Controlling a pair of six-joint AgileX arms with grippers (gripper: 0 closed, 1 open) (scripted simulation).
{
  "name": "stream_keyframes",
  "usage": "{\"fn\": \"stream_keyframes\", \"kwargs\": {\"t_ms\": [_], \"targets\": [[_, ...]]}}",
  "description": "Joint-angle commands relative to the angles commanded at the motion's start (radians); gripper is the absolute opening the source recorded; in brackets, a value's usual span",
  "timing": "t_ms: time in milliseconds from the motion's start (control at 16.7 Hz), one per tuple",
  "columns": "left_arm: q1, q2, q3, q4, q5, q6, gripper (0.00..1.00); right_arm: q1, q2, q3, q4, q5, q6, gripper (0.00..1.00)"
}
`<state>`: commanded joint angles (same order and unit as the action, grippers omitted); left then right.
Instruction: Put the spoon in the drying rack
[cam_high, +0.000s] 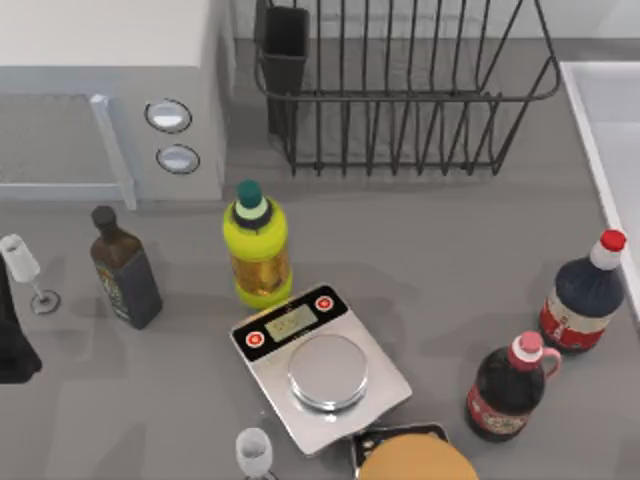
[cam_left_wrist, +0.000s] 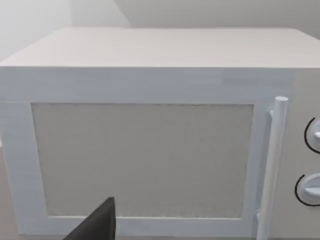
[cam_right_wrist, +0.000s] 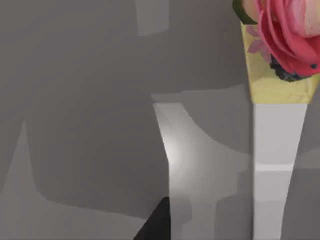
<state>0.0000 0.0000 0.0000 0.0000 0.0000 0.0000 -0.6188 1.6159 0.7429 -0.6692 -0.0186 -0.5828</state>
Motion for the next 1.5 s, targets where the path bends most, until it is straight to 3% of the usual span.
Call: {"fn": "stream_keyframes", "kwargs": {"t_ms": [300, 840, 1200, 1500], "targets": [[0.0, 0.0, 0.0, 0.0, 0.0, 0.0, 1.0, -0.009, -0.021, 0.156, -0.169, -0.001, -0.009, 0.0], [0.0, 0.0, 0.0, 0.0, 0.0, 0.0, 1.0, -0.013, -0.142, 0.614, -0.781, 0.0, -0.016, 0.0], [0.0, 0.0, 0.0, 0.0, 0.0, 0.0, 1.0, -0.01, -0.168, 0.67, -0.838, 0.0, -0.013, 0.0], [0.0, 0.0, 0.0, 0.0, 0.0, 0.0, 1.0, 0.042, -0.171, 0.68, -0.777, 0.041, 0.02, 0.0]]}}
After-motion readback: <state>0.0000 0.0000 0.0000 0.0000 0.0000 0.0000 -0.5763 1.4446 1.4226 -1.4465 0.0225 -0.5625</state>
